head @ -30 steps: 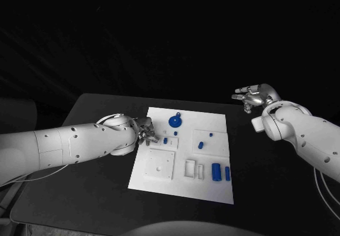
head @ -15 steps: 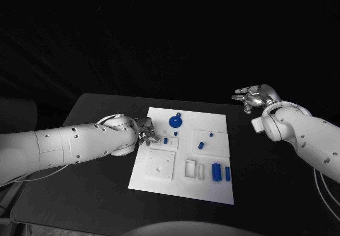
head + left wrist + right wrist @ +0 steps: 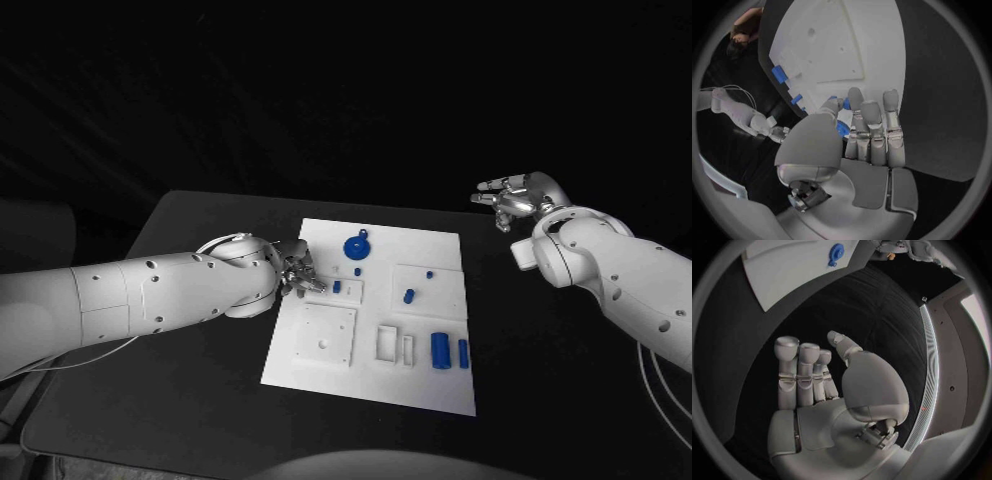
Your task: Assemble the parts on the task board
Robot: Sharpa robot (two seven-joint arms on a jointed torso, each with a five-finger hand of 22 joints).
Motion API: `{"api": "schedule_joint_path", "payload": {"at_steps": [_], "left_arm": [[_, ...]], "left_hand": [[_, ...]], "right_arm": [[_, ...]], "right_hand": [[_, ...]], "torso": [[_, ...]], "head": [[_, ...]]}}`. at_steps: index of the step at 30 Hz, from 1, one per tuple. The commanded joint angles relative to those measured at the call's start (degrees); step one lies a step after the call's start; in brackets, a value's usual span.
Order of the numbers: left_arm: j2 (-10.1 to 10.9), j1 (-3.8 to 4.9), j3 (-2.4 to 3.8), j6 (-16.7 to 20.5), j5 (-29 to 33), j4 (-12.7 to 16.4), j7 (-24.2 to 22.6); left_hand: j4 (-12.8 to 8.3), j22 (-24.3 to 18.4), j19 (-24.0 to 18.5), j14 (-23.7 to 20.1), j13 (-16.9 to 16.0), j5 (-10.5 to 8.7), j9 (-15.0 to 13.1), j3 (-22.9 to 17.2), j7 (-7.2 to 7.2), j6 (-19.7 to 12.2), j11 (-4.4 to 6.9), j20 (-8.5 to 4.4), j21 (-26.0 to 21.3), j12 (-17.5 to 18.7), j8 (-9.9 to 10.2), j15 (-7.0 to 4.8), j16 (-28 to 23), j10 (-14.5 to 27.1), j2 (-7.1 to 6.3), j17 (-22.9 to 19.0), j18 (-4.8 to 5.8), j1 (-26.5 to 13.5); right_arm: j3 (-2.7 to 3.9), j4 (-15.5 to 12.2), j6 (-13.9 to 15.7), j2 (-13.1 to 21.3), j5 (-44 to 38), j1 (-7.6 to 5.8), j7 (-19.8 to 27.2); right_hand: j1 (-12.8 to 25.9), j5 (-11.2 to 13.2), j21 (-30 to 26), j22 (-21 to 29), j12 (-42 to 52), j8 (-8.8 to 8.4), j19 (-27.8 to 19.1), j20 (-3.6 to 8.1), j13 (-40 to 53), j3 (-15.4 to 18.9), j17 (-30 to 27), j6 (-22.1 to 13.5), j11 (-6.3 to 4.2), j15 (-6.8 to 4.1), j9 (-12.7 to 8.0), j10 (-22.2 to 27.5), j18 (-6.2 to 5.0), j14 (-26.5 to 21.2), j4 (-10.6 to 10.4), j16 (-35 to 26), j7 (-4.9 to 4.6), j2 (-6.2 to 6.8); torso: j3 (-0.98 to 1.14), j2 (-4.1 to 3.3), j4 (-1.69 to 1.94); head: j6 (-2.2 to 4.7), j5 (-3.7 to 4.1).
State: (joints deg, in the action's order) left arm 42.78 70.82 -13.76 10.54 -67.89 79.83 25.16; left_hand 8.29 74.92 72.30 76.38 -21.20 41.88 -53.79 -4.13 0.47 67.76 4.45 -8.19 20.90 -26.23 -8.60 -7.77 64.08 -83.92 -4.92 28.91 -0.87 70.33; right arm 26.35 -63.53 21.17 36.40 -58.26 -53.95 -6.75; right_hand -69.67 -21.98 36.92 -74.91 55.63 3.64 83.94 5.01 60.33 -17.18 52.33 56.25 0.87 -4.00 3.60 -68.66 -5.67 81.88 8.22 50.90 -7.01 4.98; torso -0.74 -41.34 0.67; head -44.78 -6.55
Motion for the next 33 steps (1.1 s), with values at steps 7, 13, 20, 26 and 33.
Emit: {"api": "schedule_joint_path", "payload": {"at_steps": [7,13,20,26,33], "left_arm": [[-0.26,-0.08,-0.01,0.52,-0.28,0.02,-0.01],[-0.29,-0.08,-0.01,0.59,-0.56,-0.15,0.18],[-0.4,-0.08,-0.01,0.45,-0.88,-0.33,0.76],[-0.58,-0.08,0.0,0.56,-1.23,-0.54,1.01],[-0.9,-0.08,0.0,0.27,-1.07,-0.63,0.94]], "left_hand": [[1.69,0.99,0.39,-0.06,-0.17,-1.02,0.03,0.94,-2.61,3.0,0.23,-0.06,-0.29,-0.29,0.17,0.45,-0.26,-2.67,-0.35,0.04,0.87,0.86],[2.0,0.98,0.41,-0.07,-0.18,-1.29,0.03,1.21,-2.62,3.0,0.23,-0.07,-0.33,-0.28,0.19,0.45,-0.27,-2.66,-0.36,0.03,0.86,0.99],[2.86,0.98,0.38,-0.15,-0.21,-2.5,0.13,2.01,-2.6,3.01,0.2,-0.05,-0.44,-0.14,0.29,0.46,-0.32,-2.63,-0.5,0.0,0.86,0.98],[3.08,0.98,0.42,-0.14,-0.28,-3.14,0.14,2.24,-2.58,2.98,0.21,-0.07,-0.49,-0.1,0.32,0.43,-0.34,-2.64,-0.1,-0.03,0.87,1.56],[1.35,1.03,0.32,-0.25,-0.15,-1.27,0.71,0.83,-2.22,2.44,0.05,-0.03,-0.53,0.28,0.9,0.52,-0.46,-2.63,1.04,-0.09,0.83,3.27]], "right_arm": [[0.02,-0.03,-0.58,-0.07,-0.42,0.05,0.44],[0.02,0.0,-0.53,-0.09,-0.42,0.09,0.49],[0.02,0.0,-0.48,-0.09,-0.42,0.17,0.52],[0.02,0.0,-0.48,-0.05,-0.42,0.2,0.51],[0.02,0.12,-0.63,-0.06,-0.42,0.3,0.47]], "right_hand": [[0.26,-0.22,-0.26,-0.66,-0.37,-0.08,3.02,0.05,-0.07,-0.35,-0.04,0.54,-0.64,-0.03,0.06,0.86,-0.87,0.22,-0.08,-0.2,-0.02,-0.1],[0.26,-0.22,-0.26,-0.66,-0.37,-0.08,3.02,0.05,-0.07,-0.35,-0.04,0.54,-0.64,-0.03,0.06,0.86,-0.87,0.22,-0.08,-0.2,-0.02,-0.1],[0.26,-0.21,-0.27,-0.65,-0.32,-0.08,3.03,0.05,-0.05,-0.46,-0.01,0.58,-0.65,-0.03,0.06,0.83,-0.87,0.23,-0.01,-0.17,0.0,-0.09],[0.26,-0.21,-0.27,-0.65,-0.32,-0.08,3.03,0.05,-0.05,-0.46,-0.01,0.58,-0.65,-0.03,0.06,0.83,-0.87,0.23,-0.01,-0.17,0.0,-0.09],[0.26,-0.21,-0.27,-0.65,-0.32,-0.08,3.03,0.05,-0.05,-0.46,-0.01,0.58,-0.65,-0.03,0.06,0.83,-0.87,0.23,-0.01,-0.17,0.0,-0.09]], "torso": [[-0.03,0.0,0.01],[-0.04,-0.01,0.0],[-0.03,-0.01,0.0],[-0.05,-0.02,-0.02],[-0.05,0.01,-0.03]], "head": [[0.0,0.01],[0.01,0.04],[0.01,0.03],[0.03,0.1],[0.02,0.12]]}}
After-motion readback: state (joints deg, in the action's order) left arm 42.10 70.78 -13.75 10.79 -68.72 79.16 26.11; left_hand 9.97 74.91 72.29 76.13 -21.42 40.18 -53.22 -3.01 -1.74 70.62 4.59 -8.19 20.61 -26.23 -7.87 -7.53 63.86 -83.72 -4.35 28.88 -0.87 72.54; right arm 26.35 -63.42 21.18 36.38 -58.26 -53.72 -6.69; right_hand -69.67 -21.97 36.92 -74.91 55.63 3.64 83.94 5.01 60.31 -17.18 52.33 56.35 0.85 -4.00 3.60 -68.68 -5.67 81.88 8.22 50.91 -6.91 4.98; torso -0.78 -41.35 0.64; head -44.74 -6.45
